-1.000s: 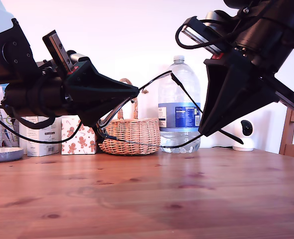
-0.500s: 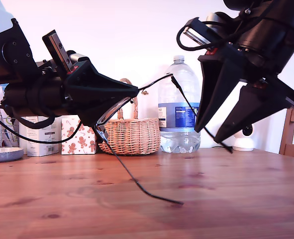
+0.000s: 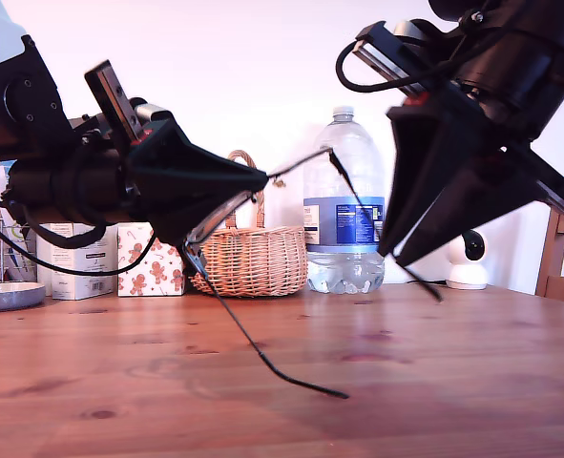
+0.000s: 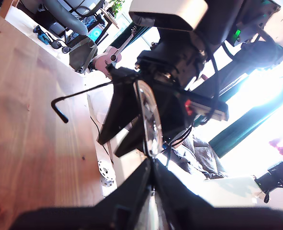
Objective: Pick up the glasses and open them, then place them back on the table
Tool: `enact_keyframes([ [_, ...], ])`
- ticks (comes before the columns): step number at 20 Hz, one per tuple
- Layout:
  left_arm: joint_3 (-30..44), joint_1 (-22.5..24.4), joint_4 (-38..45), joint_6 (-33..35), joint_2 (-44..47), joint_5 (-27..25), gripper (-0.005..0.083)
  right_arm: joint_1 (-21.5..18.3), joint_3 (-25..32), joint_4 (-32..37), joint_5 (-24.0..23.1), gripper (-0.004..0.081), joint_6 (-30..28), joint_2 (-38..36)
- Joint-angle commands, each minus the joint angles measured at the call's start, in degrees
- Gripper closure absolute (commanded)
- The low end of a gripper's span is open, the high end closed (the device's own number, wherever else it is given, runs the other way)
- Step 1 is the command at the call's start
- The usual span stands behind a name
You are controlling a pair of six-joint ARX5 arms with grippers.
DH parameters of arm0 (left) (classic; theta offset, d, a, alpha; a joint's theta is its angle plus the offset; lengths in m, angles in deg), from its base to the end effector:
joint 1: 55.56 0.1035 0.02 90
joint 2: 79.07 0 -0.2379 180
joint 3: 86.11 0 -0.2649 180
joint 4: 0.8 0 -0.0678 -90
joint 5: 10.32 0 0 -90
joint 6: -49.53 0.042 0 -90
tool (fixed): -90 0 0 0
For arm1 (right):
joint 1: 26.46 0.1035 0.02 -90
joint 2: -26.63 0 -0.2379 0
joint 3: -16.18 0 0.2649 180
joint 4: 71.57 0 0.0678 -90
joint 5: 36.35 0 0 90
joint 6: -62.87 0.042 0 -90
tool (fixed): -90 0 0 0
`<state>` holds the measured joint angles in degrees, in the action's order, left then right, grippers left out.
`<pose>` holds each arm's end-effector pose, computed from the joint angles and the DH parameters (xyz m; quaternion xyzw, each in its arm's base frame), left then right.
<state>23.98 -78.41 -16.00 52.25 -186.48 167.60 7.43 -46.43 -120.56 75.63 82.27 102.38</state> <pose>0.3001 -0.1720 0.1141 -0.2266 0.3566 -0.7462 0.5146 0.2148 0.1632 0.1795 0.0747 0.5735 0.3091 0.7550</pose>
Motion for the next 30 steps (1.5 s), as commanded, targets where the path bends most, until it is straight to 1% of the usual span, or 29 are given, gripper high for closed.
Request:
enact_keyframes([
  [1, -0.24, -0.2, 0.44, -0.13, -0.55, -0.07, 0.0795, 0.5, -0.15, -0.98, 0.28, 0.0783, -1.62, 0.59],
  [6, -0.24, -0.2, 0.55, 0.66, 1.16, -4.07, 0.0795, 0.59, -0.15, -4.26, 0.85, 0.0783, -5.33, 0.59],
  [12, -0.24, -0.2, 0.22, 2.03, 6.84, -9.49, 0.0795, 0.59, -0.15, -5.18, 3.19, 0.0783, -6.45, 0.59],
  [17, -0.24, -0.59, -0.59, 2.49, 10.84, -14.43, 0.0795, 0.59, -0.15, -6.21, 2.62, 0.0783, -7.8, 0.42],
  [18, -0.24, -0.94, -1.62, 3.8, 11.58, -15.96, 0.0795, 0.59, -0.15, -5.44, 1.38, 0.0783, -7.8, 0.13],
  [22, -0.24, -2.05, -7.65, 9.25, 13.73, -22.58, 0.0795, 0.59, -0.13, -2.14, -6.25, 0.0783, -8.07, -2.54],
  [24, -0.24, -2.36, -9.73, 11.02, 14.19, -24.7, 0.0795, 0.55, -0.09, -2.19, -9.62, 0.0783, -9.75, -4.66],
  [28, -0.24, -2.69, -10.97, 12.31, 15.41, -28.72, 0.0795, 0.44, -0.09, -2.36, -16.83, 0.0783, -11.93, -10.75],
  [30, -0.24, -3.23, -11.47, 12.76, 16.39, -30.95, 0.0795, -0.13, -0.09, -3.54, -18.93, 0.0783, -12.0, -13.88],
])
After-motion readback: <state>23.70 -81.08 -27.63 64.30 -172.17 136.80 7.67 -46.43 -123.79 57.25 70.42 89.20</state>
